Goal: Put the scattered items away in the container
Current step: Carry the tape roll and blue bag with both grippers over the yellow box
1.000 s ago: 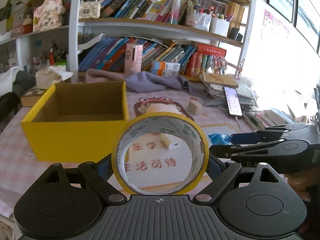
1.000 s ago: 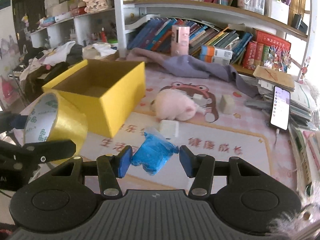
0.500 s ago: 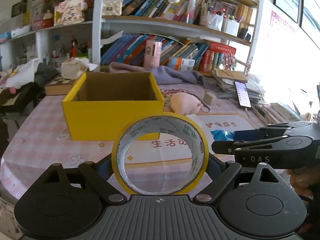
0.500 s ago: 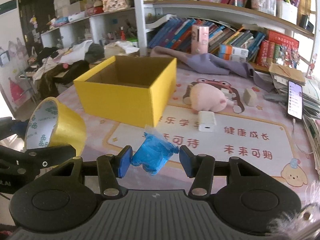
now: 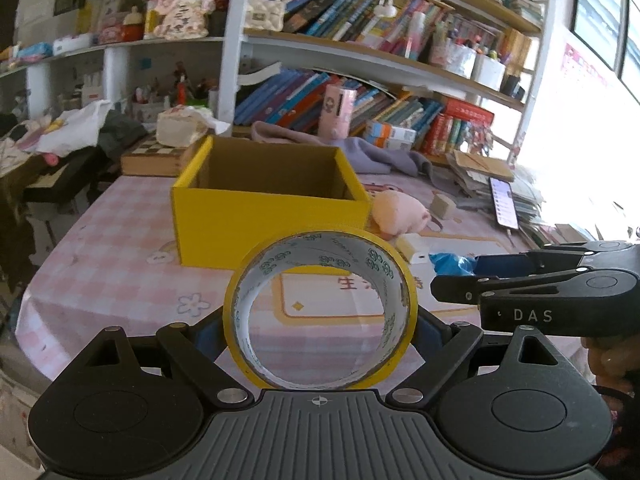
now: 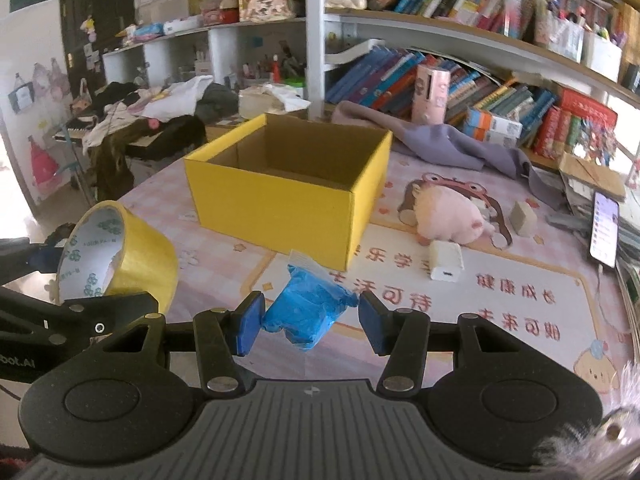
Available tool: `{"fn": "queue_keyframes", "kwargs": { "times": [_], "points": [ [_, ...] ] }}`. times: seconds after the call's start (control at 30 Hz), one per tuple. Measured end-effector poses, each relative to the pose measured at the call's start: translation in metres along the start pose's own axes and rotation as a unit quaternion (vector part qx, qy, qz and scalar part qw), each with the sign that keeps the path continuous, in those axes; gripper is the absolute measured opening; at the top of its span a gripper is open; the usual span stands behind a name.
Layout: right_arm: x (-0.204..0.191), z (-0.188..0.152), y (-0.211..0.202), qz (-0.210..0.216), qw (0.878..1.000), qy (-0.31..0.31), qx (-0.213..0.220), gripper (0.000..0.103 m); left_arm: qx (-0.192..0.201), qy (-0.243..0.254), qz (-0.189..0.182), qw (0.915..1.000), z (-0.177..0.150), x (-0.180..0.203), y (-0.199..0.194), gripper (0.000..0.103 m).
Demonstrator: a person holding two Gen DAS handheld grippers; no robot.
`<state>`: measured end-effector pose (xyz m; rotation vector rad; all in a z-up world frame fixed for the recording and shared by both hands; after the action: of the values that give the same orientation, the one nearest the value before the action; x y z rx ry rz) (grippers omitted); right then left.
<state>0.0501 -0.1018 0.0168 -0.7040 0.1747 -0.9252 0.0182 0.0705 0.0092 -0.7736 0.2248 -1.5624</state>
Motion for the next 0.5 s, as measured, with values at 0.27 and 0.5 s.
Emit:
{"fn": "queue_keyframes", "kwargs": {
  "times": [0.27, 0.5],
  "points": [
    [-0.029, 0.018, 0.014, 0.029, 0.997, -0.069, -0.012, 0.049, 0.002, -0.049, 0.011, 0.9988, -0.001, -0.023, 0.003, 0.092],
    [-0.03, 0.032, 0.034, 0.042, 0.995, -0.087, 0.002, 0.049, 0.019, -0.051, 0.03, 0.9981, 0.014, -0.032, 0.012, 0.092]
  ]
}}
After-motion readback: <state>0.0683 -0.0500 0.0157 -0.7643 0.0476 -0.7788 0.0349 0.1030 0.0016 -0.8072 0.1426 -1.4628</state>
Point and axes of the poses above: each gripper's, at about its wrist camera, not at the fingertips, and y roughly the way its jaws point, x to its right, z to its top, the point moved 6 cm from there along y, roughly the way its jaws point, and after that the axes turned 12 degrees about -y, right-handed, at the moved point
